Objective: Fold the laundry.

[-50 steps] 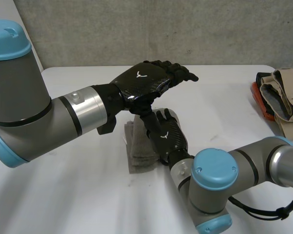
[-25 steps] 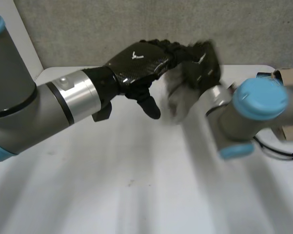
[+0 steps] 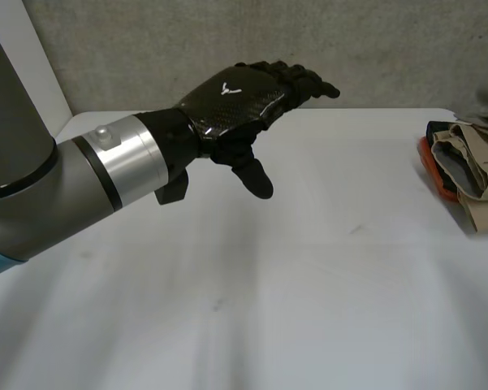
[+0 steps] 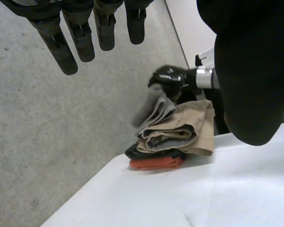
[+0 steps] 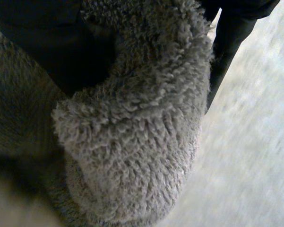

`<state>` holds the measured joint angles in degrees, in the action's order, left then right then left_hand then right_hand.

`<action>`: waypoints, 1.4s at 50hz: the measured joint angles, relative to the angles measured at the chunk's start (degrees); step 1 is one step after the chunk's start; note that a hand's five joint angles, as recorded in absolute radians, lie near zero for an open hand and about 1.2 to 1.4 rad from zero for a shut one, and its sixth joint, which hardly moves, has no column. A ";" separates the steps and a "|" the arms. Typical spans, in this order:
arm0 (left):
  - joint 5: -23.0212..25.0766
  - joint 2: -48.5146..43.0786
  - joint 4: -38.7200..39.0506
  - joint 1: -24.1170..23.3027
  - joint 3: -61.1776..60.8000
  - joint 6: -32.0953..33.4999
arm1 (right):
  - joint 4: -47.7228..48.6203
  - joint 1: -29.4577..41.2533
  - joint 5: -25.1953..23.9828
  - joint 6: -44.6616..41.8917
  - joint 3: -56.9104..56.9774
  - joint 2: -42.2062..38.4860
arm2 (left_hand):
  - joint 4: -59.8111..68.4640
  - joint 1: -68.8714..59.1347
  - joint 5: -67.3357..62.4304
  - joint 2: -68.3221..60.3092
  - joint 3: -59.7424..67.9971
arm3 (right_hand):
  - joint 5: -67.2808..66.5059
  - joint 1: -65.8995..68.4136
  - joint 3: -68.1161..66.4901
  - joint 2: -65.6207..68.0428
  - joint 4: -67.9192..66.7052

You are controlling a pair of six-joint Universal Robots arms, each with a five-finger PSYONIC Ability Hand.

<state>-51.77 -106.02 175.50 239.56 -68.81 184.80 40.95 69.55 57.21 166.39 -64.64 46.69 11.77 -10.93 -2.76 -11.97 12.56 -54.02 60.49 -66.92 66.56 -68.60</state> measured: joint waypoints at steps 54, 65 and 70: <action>-18.78 6.48 6.97 -3.06 7.47 -8.87 | -24.31 0.42 25.74 -8.62 -0.28 32.84 | 0.00 0.00 0.00 0.00 0.00 | 51.34 -47.65 54.89 -54.34 56.29; -32.18 9.75 1.98 13.93 5.50 -2.46 | -17.35 19.96 15.79 -3.04 -18.11 43.04 | 0.00 0.00 0.00 0.00 0.00 | 51.33 -47.65 54.89 -54.34 56.29; -34.33 8.00 -3.25 21.22 1.18 7.56 | -18.80 28.94 15.51 -5.05 -25.01 42.61 | -0.04 0.00 0.00 0.05 0.00 | 51.34 -47.65 54.89 -54.34 56.29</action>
<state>-86.10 -98.01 172.25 260.79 -67.63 192.35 22.16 98.49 72.72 161.34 -89.65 89.30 11.73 -10.93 -2.76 -11.93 12.56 -2.68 12.84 -12.03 12.21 -12.31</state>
